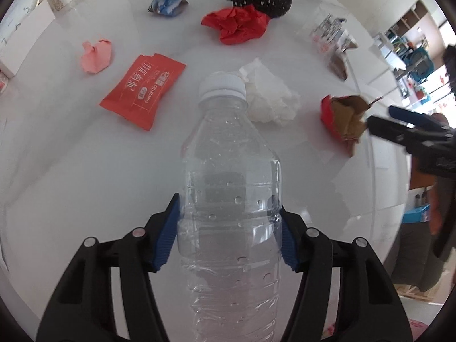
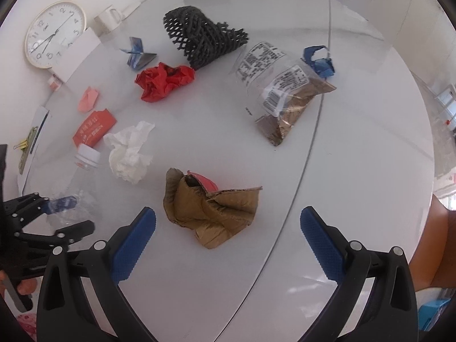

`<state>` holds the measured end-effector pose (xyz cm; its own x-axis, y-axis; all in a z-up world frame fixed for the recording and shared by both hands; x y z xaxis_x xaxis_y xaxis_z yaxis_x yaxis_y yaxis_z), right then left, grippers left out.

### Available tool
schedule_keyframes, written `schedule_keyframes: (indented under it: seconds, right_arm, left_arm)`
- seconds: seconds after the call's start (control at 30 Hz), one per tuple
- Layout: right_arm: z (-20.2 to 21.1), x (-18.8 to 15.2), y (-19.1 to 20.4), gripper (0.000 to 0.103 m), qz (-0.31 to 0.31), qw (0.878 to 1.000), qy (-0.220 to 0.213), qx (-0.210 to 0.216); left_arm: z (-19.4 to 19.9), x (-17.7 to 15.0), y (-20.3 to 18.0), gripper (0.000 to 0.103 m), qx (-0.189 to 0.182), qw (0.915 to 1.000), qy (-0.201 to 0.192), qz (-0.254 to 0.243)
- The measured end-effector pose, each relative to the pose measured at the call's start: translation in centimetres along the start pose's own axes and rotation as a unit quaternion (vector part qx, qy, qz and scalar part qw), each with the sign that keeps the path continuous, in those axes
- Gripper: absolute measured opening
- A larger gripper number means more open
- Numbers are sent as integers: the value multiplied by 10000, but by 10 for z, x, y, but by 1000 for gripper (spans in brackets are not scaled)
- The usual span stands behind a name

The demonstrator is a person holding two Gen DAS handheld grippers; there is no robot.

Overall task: Collect trash
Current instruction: 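Grasp the clear plastic bottle with the left tool while the right tool grasps brown paper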

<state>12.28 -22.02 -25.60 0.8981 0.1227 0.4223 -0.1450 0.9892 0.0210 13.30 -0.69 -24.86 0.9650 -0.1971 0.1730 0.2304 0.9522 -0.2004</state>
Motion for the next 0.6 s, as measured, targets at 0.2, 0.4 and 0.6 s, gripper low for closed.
schedule_keyframes:
  seconds: [0.2, 0.4, 0.6]
  right_arm:
    - [9, 4, 19, 101, 1031, 9944, -164, 171]
    - [2, 11, 41, 101, 2715, 9623, -72, 152]
    - [-26, 12, 47, 95, 3560, 9342, 236, 36]
  left_arm:
    - [26, -7, 1, 59, -86, 9998, -169, 111]
    - [46, -15, 7, 59, -179, 9987, -310, 365]
    - [57, -33, 6, 59, -224, 9965, -430, 679]
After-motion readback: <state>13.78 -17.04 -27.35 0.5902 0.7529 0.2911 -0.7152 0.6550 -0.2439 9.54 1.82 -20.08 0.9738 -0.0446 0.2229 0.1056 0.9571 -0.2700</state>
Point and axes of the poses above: each gripper's, at about its wrist camera, not at the fingertips, and z roughly against the way its jaws point, y to its left, x to its top, the point moved 3 cm from there along -z, roughly the way its jaws point, and after that the axes turned 12 degrees about z, right-handed, at the moved point
